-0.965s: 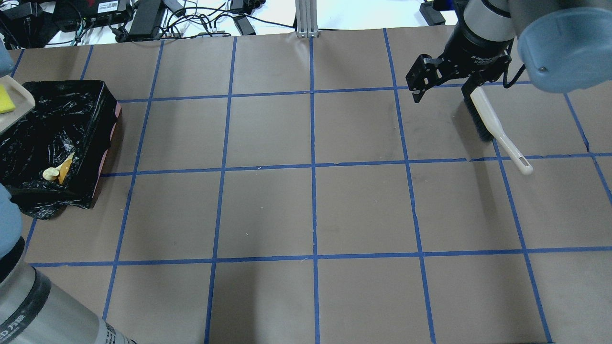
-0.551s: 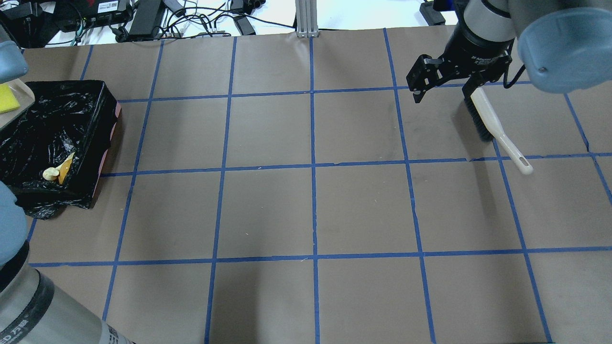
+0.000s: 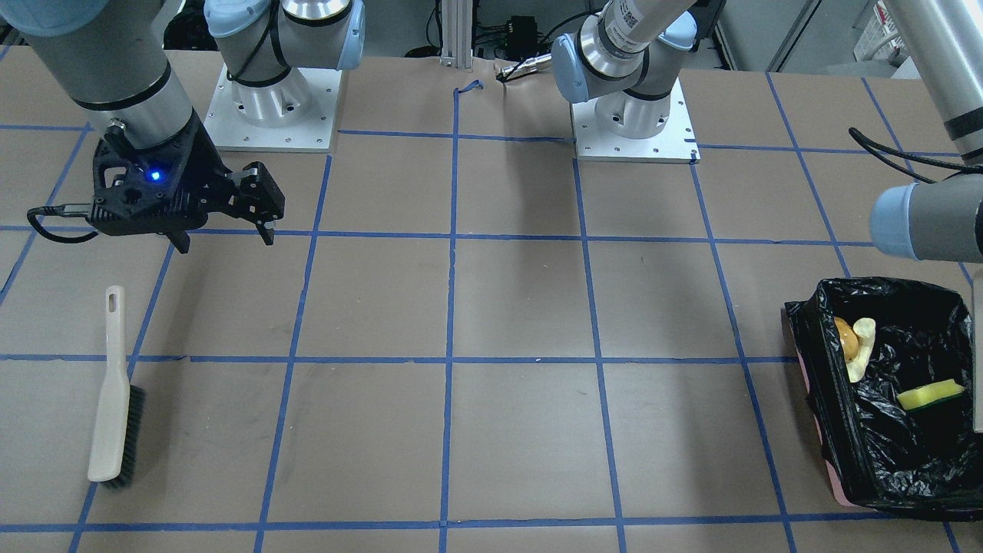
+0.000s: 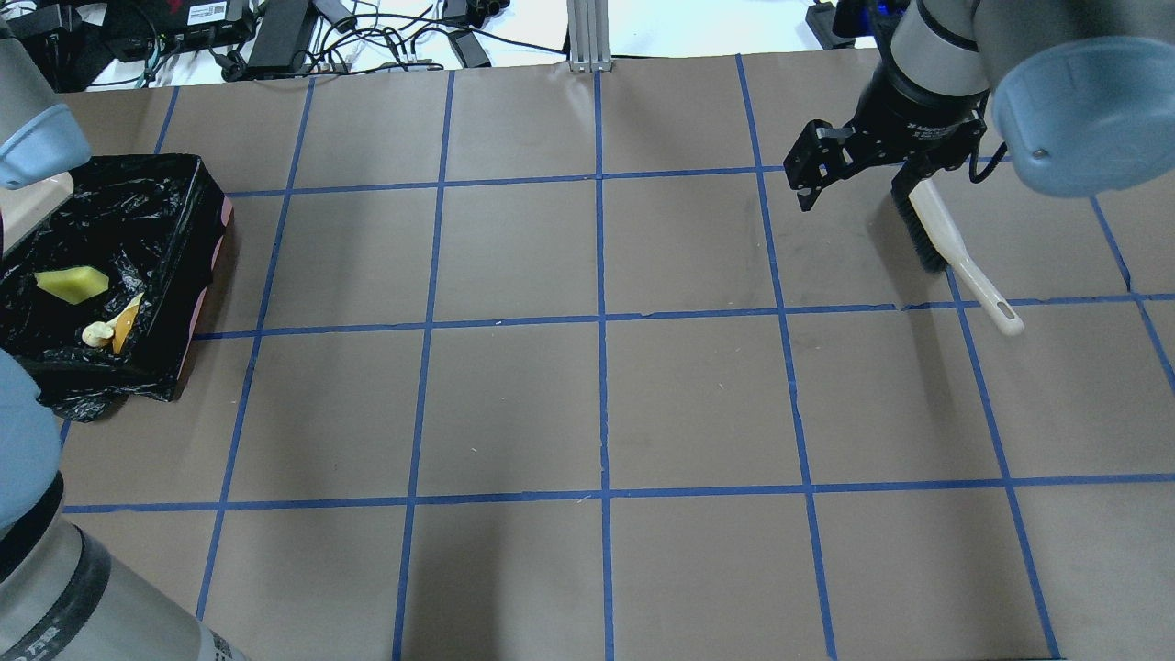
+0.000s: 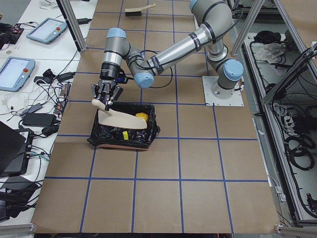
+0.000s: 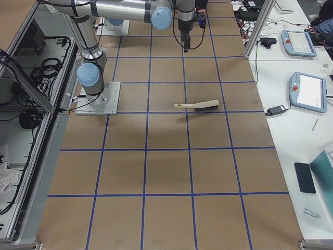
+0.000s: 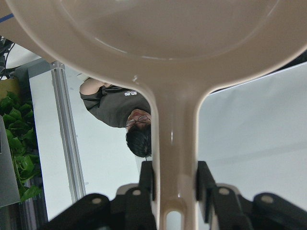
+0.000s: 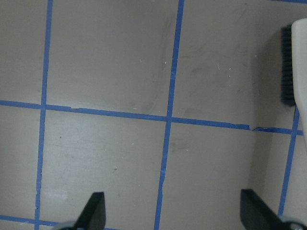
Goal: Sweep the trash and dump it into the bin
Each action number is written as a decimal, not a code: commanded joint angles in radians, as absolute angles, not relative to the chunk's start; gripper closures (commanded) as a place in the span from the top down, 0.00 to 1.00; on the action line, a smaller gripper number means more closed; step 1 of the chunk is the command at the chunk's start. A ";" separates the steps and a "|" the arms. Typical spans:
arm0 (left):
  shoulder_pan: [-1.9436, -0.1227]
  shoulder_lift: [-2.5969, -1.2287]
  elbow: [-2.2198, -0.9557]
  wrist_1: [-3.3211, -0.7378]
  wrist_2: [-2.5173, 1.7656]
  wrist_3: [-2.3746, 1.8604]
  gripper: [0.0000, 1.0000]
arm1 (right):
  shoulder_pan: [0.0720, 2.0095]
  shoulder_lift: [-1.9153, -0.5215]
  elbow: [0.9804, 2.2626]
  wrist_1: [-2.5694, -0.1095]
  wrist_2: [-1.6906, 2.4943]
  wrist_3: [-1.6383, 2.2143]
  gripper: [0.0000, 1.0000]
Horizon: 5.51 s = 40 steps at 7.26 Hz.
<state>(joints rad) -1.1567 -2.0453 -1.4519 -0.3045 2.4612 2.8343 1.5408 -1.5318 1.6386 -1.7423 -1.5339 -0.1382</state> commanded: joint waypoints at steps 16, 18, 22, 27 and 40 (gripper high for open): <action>-1.304 -2.075 -1.359 -1.239 1.649 1.804 0.00 | 1.540 -1.534 1.640 -1.746 -1.557 -0.138 1.00; -1.347 -2.127 -1.358 -1.230 1.643 1.692 0.00 | 1.540 -1.532 1.640 -1.753 -1.555 -0.140 1.00; -1.376 -2.155 -1.368 -1.229 1.667 1.804 0.00 | 1.542 -1.534 1.640 -1.750 -1.557 -0.138 1.00; -1.399 -2.169 -1.379 -1.221 1.666 1.801 0.01 | 1.542 -1.534 1.640 -1.750 -1.555 -0.137 1.00; -1.486 -1.820 -1.370 -1.388 1.566 0.973 0.84 | 1.540 -1.532 1.640 -1.750 -1.557 -0.138 1.00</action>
